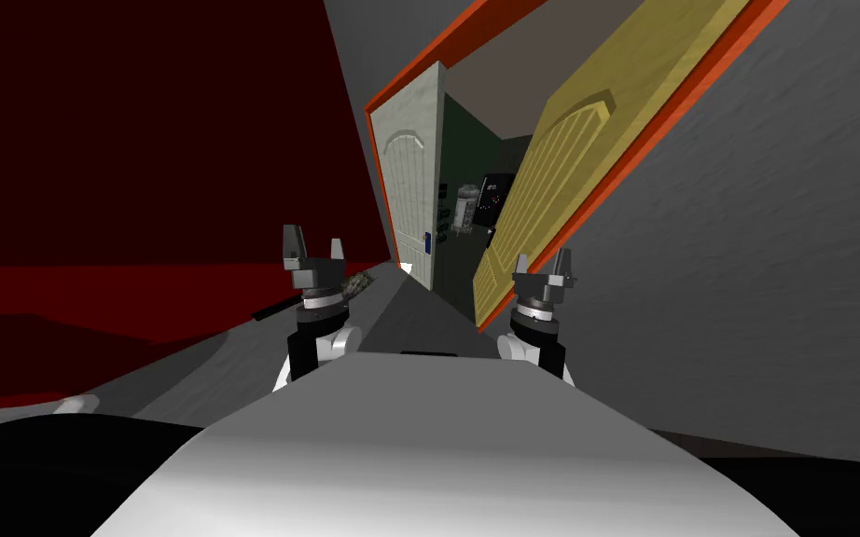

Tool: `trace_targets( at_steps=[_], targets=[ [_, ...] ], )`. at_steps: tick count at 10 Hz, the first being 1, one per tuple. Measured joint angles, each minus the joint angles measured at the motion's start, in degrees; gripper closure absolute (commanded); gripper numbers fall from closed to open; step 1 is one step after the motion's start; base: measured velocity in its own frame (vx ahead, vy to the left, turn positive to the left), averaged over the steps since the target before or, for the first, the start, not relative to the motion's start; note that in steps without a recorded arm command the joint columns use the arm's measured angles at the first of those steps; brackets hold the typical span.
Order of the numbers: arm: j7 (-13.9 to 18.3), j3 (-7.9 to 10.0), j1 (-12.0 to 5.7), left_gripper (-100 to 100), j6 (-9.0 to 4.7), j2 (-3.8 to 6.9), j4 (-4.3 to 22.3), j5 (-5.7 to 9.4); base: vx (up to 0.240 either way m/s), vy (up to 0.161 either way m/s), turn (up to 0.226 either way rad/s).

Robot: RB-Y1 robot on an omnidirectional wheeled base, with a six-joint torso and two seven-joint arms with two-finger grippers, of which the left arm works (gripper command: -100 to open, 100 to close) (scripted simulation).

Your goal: Push the door open

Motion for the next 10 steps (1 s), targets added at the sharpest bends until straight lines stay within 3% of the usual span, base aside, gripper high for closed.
trace_targets(
  at_steps=[4, 10],
  targets=[
    [-0.1, -0.24, -2.44, -100, -0.20, 0.83, 5.2, 0.31, 0.112, 0.091, -0.082],
    [-0.5, -0.70, -7.33, -100, 0.55, 1.48, 13.2, 0.57, 0.083, 0.063, -0.073]
  ],
)
